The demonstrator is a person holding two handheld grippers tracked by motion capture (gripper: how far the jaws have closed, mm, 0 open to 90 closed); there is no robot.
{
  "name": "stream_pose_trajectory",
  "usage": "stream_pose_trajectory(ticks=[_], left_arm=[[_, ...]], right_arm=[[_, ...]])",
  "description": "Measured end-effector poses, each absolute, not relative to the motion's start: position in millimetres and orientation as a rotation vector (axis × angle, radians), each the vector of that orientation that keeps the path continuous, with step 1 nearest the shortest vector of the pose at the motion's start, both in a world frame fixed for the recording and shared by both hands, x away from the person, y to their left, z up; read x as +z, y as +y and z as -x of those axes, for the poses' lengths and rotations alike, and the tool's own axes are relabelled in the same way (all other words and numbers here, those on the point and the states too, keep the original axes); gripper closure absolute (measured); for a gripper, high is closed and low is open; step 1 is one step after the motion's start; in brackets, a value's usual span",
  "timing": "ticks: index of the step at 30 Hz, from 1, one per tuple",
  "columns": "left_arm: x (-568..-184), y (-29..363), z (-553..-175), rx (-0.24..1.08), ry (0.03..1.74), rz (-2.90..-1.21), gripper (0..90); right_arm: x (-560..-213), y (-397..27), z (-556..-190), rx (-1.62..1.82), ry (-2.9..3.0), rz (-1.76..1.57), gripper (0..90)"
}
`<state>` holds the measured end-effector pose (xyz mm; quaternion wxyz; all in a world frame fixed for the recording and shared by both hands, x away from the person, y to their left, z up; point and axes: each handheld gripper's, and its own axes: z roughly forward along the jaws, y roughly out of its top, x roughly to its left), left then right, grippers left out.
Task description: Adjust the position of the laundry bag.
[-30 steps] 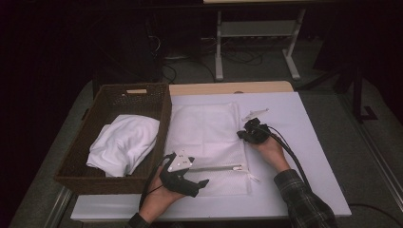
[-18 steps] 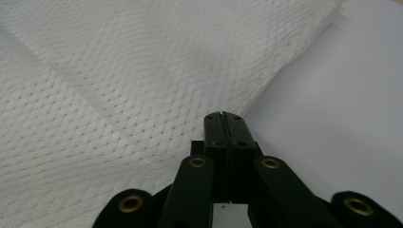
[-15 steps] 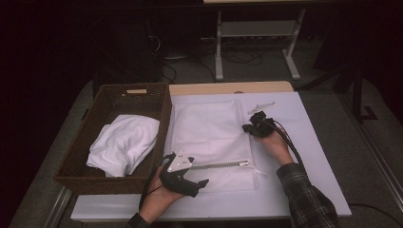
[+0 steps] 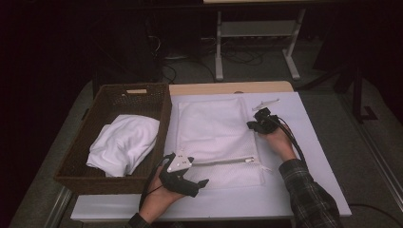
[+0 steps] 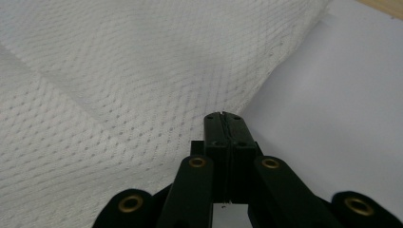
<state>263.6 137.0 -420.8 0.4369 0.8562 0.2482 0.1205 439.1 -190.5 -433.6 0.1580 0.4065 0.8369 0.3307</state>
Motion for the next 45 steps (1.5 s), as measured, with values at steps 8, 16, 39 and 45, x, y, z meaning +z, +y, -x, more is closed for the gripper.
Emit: stream_pose_trajectory(ticks=[8, 16, 39, 45], left_arm=[[-421, 137, -264, 0.298, 0.62, -2.128, 11.3], [-421, 137, -264, 0.297, 0.619, -2.127, 11.3], [-421, 137, -264, 0.297, 0.621, -2.123, 11.3], [-421, 137, -263, 0.296, 0.625, -2.123, 11.3]], right_arm=[[-433, -204, -445, 0.942, 2.372, -1.205, 89.0], [-430, -218, -450, 0.937, 2.34, -1.247, 89.2], [-432, -247, -463, 0.896, 2.251, -1.335, 80.9], [-422, -247, -449, 0.953, 2.219, -1.317, 55.7]])
